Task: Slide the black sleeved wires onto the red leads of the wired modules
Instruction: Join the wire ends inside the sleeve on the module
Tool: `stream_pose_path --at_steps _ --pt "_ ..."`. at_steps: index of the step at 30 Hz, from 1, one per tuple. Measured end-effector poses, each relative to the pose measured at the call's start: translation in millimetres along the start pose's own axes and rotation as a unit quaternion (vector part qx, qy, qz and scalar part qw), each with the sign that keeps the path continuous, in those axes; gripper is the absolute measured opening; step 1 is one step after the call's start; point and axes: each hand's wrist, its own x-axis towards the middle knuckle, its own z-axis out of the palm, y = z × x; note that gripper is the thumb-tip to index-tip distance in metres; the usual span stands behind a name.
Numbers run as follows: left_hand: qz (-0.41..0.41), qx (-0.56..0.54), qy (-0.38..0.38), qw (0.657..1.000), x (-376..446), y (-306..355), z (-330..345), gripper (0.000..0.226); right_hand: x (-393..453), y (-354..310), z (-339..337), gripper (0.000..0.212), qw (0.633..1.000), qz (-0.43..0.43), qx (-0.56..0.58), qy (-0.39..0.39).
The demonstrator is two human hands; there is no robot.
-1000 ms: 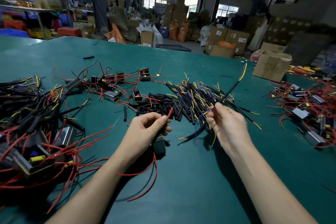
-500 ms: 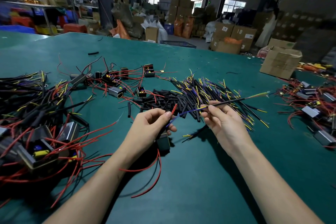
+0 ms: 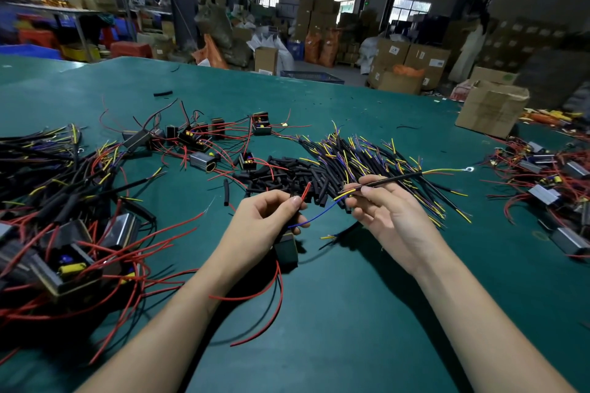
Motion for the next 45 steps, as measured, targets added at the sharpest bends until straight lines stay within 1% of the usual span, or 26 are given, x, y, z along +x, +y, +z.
stream_pose_path --at_steps 3,8,11,15,22,25,32,36,41,45 --pt "0.002 -0.006 0.000 1.000 -1 0 0 0.018 -1 1 -1 0.016 1.000 -0.004 0.009 -0.004" --pt "0.014 -0.013 0.009 1.000 -1 2 1 0.019 2 2 -4 0.015 0.999 -0.012 0.037 0.021" --pt "0.017 0.006 0.012 1.000 -1 3 0 0.019 4 1 -6 0.016 0.997 -0.007 0.070 0.044" --pt "0.005 -0.002 0.028 1.000 0 3 -2 0.019 6 0 -7 0.018 0.991 -0.002 0.107 0.081" --pt "0.010 -0.017 0.059 0.998 2 3 -3 0.021 8 0 -11 0.016 0.976 0.013 0.135 0.168" --pt "0.001 -0.025 0.065 0.998 3 3 -4 0.021 9 0 -13 0.016 0.972 0.029 0.138 0.189" --pt "-0.011 -0.030 0.063 0.997 3 3 -4 0.022 9 2 -11 0.019 0.968 0.062 0.149 0.190" --pt "-0.013 -0.034 0.073 0.997 3 3 -4 0.022 11 3 -12 0.020 0.967 0.068 0.152 0.193" --pt "-0.025 -0.063 0.080 0.994 4 1 -5 0.021 11 3 -12 0.018 0.964 0.070 0.157 0.200" --pt "-0.024 -0.058 0.077 0.995 5 0 -6 0.020 10 3 -10 0.018 0.965 0.064 0.158 0.199"
